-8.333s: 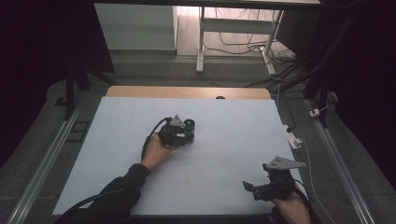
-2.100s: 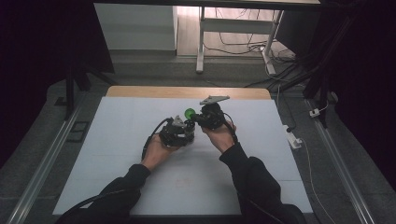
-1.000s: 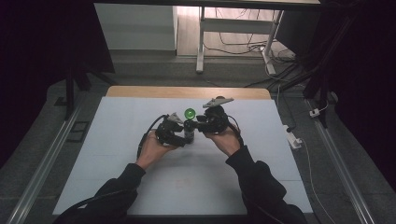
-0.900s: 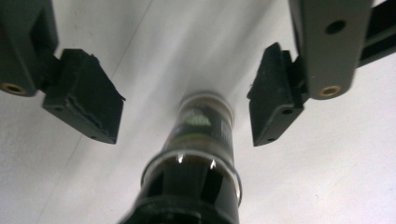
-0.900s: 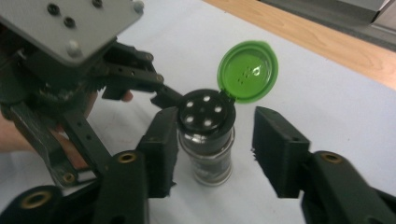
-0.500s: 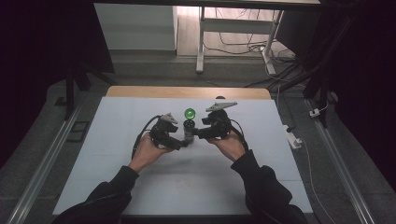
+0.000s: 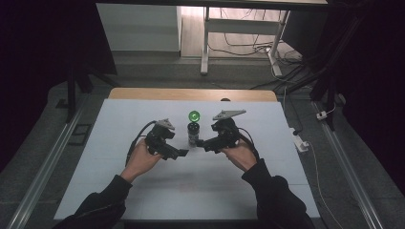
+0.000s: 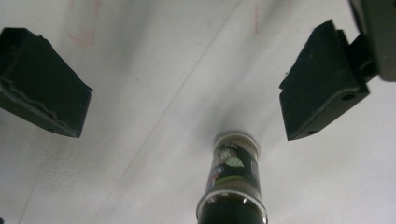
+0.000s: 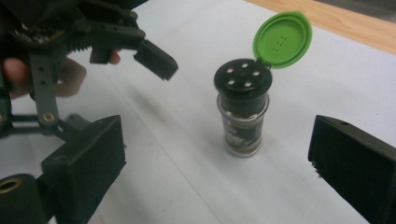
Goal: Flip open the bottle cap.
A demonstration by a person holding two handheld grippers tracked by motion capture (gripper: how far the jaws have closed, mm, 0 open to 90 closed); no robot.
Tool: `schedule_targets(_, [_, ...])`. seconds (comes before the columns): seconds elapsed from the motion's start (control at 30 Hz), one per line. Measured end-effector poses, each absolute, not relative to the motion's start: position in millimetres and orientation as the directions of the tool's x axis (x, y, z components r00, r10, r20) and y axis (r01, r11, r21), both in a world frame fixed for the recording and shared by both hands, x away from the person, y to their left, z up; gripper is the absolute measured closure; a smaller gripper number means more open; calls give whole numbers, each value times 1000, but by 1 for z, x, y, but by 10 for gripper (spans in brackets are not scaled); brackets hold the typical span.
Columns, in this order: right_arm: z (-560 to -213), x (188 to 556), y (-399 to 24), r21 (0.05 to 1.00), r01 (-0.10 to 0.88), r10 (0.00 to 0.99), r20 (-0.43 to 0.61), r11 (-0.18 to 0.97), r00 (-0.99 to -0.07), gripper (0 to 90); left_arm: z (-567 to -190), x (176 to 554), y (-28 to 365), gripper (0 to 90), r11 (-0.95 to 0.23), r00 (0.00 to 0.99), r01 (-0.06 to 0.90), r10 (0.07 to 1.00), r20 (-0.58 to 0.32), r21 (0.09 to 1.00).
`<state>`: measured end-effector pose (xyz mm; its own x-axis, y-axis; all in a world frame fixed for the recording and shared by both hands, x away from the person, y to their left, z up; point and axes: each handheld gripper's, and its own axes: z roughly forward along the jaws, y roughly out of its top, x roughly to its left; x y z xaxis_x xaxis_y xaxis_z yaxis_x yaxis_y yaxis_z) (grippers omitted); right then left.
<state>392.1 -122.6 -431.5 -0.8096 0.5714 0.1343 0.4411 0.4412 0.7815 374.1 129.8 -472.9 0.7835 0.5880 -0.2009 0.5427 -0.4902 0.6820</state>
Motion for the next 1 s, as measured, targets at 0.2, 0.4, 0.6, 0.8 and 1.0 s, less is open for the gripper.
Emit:
schedule_targets(0.2, [-434, 383, -127, 770, 437, 550, 136, 465, -824, 18, -472, 361, 142, 3, -481, 786, 544, 579, -216, 688])
schedule_targets(0.4, [-433, 376, -132, 766, 423, 544, 115, 484, -831, 8, -468, 347, 152, 17, -477, 796, 526, 568, -210, 704])
schedule_targets(0.6, [-432, 364, -138, 778, 398, 538, 94, 486, -838, 0, -466, 334, 164, 9, -439, 794, 547, 542, -275, 713])
schedule_targets(0.8, [-430, 353, -146, 792, 391, 546, 88, 469, -833, 0, -465, 318, 175, 0, -415, 786, 553, 549, -286, 723])
schedule_targets(1.0, [-430, 340, -161, 792, 399, 561, 88, 462, -823, 0, -462, 298, 195, 0, -373, 763, 565, 575, -294, 737])
